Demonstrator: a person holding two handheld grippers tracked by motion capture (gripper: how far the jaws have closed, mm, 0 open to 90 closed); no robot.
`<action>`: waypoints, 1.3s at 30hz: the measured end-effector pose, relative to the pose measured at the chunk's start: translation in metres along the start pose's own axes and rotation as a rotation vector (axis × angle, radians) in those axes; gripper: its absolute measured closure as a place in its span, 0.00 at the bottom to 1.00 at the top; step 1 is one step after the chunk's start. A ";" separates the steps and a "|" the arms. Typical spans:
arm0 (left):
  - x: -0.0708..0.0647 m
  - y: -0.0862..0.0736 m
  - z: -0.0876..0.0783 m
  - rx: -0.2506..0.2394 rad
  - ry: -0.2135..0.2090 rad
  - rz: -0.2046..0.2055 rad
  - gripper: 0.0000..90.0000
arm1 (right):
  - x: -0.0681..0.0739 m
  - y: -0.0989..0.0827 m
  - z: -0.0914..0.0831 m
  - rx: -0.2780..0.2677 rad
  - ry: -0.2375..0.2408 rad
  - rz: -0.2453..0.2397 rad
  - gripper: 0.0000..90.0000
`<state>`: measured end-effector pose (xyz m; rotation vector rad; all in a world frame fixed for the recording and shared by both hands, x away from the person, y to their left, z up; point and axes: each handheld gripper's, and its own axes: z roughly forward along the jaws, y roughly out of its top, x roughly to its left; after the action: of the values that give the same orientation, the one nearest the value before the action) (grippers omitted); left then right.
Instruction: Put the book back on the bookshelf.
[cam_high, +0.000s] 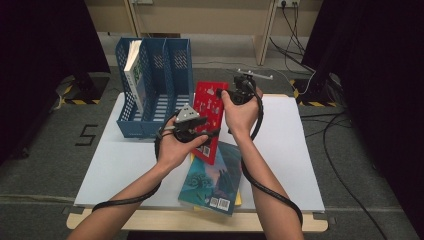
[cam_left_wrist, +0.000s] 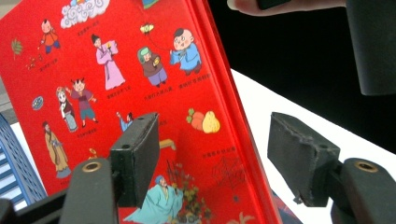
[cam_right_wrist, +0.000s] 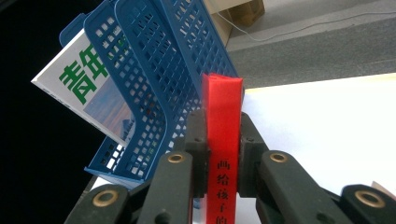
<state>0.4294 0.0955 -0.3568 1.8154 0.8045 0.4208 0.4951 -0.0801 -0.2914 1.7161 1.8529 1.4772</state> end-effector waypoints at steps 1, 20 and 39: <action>-0.001 0.000 0.001 0.003 0.002 0.004 0.35 | 0.001 0.000 0.000 0.001 -0.001 0.005 0.89; -0.005 0.004 0.017 0.019 0.082 0.050 0.35 | 0.007 -0.003 -0.003 -0.008 -0.013 -0.014 0.89; 0.001 -0.007 0.034 0.071 0.132 0.065 0.43 | 0.010 -0.006 -0.018 -0.017 -0.076 -0.058 0.88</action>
<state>0.4490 0.0746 -0.3758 1.8987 0.8614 0.5654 0.4752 -0.0800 -0.2827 1.6725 1.8307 1.3822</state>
